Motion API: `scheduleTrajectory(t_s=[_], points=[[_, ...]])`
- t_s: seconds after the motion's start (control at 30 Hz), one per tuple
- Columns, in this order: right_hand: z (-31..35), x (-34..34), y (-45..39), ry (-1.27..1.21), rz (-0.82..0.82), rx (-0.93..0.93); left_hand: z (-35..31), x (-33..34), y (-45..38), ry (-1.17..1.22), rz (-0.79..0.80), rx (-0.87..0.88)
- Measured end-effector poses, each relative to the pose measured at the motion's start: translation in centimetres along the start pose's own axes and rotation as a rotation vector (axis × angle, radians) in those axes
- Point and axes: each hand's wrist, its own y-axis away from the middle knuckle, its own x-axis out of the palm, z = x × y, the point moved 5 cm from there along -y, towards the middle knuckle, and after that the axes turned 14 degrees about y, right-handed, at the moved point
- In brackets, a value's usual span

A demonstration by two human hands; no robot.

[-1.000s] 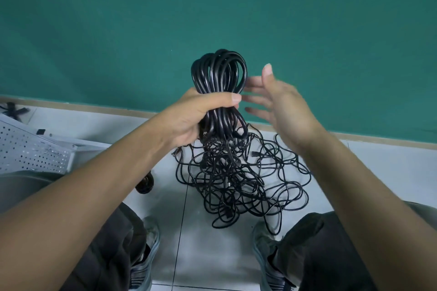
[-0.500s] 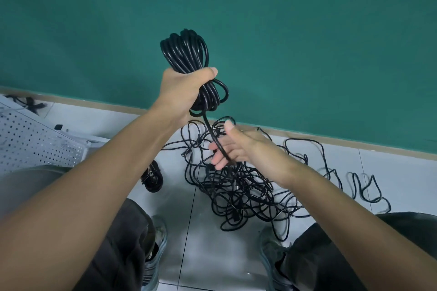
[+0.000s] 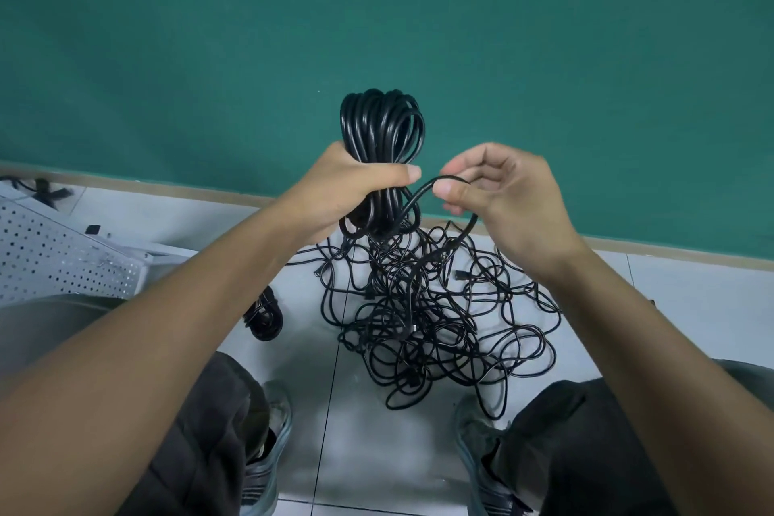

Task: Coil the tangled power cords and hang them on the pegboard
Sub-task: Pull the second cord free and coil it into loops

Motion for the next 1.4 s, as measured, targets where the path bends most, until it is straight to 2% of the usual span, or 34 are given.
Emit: scheduleTrajectory(t_s=[0.2, 0.4, 0.5, 0.67, 0.73, 1.0, 1.2, 1.4], points=[[-0.5, 0.1, -0.6, 0.041, -0.042, 0.047, -0.3, 1.7, 1.4, 0.132, 0.118, -0.106], [-1.3, 0.2, -0.4, 0.074, -0.071, 0.079, 0.0, 2.7, 2.0, 0.064, 0.167, -0.205], [-1.8, 0.9, -0.2, 0.114, -0.014, 0.097, -0.2, 2.4, 1.9, 0.096, 0.162, -0.203], [-3.0, 2.6, -0.2, 0.037, 0.164, 0.135, -1.0, 1.7, 1.8, 0.241, 0.119, -0.172], [-3.3, 3.0, -0.2, 0.027, 0.174, 0.168, -1.2, 1.2, 1.6, 0.243, 0.103, -0.172], [-1.6, 0.7, -0.2, -0.126, -0.158, 0.124, -0.3, 0.6, 1.2, 0.117, 0.130, -0.261], [0.0, -0.3, -0.2, -0.180, -0.264, 0.058, 0.1, 1.0, 1.1, 0.082, 0.140, -0.255], [0.8, -0.7, -0.4, -0.177, -0.287, 0.011, -0.1, 1.5, 1.1, 0.069, 0.170, -0.192]])
